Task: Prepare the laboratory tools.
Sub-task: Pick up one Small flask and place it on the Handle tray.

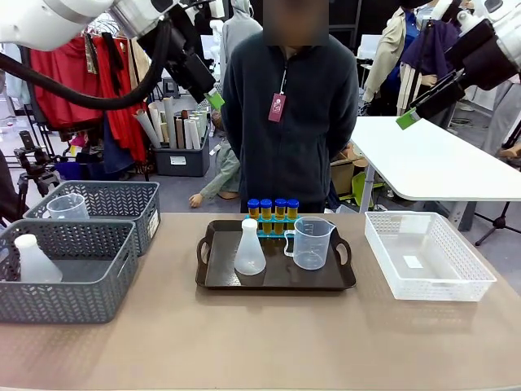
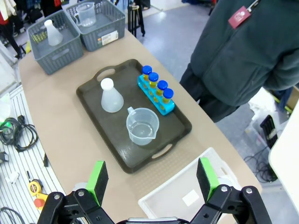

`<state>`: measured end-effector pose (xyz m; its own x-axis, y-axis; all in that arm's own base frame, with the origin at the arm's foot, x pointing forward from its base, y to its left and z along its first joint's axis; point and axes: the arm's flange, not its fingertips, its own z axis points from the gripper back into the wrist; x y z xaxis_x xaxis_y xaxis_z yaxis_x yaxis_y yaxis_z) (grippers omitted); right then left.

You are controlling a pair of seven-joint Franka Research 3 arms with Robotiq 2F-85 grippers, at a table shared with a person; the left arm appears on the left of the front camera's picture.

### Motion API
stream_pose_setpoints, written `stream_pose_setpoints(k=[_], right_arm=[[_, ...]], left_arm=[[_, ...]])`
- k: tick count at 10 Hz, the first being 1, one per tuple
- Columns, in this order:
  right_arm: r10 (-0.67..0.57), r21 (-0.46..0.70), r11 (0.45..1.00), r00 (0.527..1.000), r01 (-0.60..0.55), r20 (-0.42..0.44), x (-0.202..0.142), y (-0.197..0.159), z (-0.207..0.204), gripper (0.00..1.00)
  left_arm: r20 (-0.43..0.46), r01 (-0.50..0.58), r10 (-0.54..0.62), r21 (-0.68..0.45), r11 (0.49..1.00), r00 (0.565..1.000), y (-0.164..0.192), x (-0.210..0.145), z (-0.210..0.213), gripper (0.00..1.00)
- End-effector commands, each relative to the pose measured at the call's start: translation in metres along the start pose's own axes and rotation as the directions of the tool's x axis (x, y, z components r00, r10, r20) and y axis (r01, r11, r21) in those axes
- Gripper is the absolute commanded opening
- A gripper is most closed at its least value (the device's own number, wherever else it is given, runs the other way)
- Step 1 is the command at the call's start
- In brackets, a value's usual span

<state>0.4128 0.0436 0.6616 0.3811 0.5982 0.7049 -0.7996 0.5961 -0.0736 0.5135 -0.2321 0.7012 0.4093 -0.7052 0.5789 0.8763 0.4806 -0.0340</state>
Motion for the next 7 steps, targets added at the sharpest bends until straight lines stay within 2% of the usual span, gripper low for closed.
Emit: stream_pose_setpoints(k=[1, 4, 6, 7], right_arm=[[0.000, 0.017, 1.000, 1.000, -0.001, 0.024, 0.000, -0.002, 0.000, 1.00], [0.000, 0.017, 1.000, 1.000, -0.001, 0.024, 0.000, -0.002, 0.000, 1.00], [0.000, 0.017, 1.000, 1.000, -0.001, 0.024, 0.000, -0.002, 0.000, 1.00], [0.000, 0.017, 1.000, 1.000, -0.001, 0.024, 0.000, -0.002, 0.000, 1.00]], left_arm=[[0.036, 0.024, -0.024, 0.007, 1.000, 0.999, -0.005, -0.013, 0.001, 1.00], [0.040, 0.022, -0.022, 0.021, 1.000, 0.999, -0.004, -0.012, 0.004, 1.00], [0.034, -0.002, 0.000, 0.073, 0.997, 0.999, -0.006, -0.012, 0.004, 1.00], [0.020, 0.003, -0.003, 0.026, 1.000, 1.000, -0.002, -0.002, 0.004, 1.00]])
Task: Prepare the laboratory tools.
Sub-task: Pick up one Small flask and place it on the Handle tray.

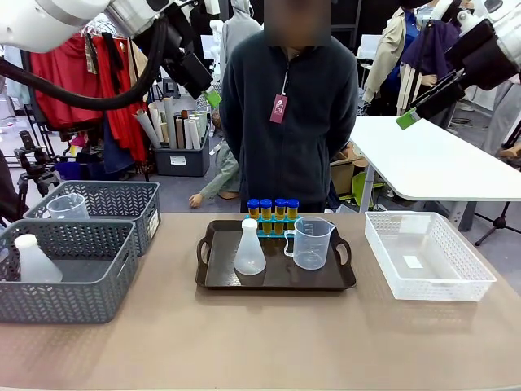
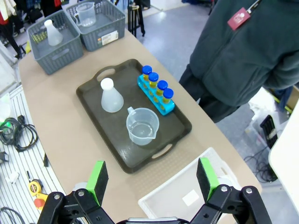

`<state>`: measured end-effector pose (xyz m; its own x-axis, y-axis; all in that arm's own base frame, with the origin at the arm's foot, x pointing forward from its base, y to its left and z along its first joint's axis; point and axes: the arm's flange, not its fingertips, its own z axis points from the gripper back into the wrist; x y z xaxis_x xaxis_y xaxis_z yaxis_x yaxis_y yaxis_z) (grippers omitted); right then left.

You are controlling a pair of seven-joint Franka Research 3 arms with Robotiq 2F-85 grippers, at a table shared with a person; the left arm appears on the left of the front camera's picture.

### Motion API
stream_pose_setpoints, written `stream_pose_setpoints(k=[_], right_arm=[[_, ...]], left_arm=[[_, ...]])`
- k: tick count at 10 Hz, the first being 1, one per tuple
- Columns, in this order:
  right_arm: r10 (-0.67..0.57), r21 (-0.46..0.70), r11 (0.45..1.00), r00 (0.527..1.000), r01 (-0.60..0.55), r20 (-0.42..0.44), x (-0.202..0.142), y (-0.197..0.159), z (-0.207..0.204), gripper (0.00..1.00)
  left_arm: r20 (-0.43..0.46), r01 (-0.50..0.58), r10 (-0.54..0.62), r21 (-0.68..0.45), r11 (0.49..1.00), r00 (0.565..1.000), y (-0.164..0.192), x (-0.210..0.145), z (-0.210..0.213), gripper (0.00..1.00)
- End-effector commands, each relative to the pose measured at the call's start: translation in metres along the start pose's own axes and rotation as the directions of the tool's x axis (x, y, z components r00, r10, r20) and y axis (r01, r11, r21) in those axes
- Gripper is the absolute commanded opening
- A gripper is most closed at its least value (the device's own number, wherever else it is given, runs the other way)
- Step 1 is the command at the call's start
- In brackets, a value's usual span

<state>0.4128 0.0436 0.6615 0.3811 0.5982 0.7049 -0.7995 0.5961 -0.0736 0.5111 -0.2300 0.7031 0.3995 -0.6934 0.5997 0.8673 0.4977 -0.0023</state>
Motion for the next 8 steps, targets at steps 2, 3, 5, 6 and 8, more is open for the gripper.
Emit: stream_pose_setpoints(k=[2, 3, 5, 6, 8], right_arm=[[0.000, 0.017, 1.000, 1.000, -0.001, 0.024, 0.0004, -0.0016, 0.0004, 1.00], [0.000, 0.017, 1.000, 1.000, -0.001, 0.024, 0.0004, -0.0016, 0.0004, 1.00], [0.000, 0.017, 1.000, 1.000, -0.001, 0.024, 0.0004, -0.0016, 0.0004, 1.00], [0.000, 0.017, 1.000, 1.000, -0.001, 0.024, 0.0004, -0.0016, 0.0004, 1.00], [0.000, 0.017, 1.000, 1.000, -0.001, 0.024, 0.0004, -0.0016, 0.0004, 1.00]], left_arm=[[-0.006, 0.000, 0.000, -0.011, 1.000, 1.000, -0.0008, -0.0003, 0.0009, 1.00], [-0.006, 0.000, 0.000, -0.011, 1.000, 1.000, -0.0008, -0.0003, 0.0009, 1.00], [-0.006, 0.000, 0.000, -0.011, 1.000, 1.000, -0.0008, -0.0003, 0.0009, 1.00], [-0.006, 0.000, 0.000, -0.011, 1.000, 1.000, -0.0008, -0.0003, 0.0009, 1.00], [-0.006, 0.000, 0.000, -0.011, 1.000, 1.000, -0.0008, -0.0003, 0.0009, 1.00]])
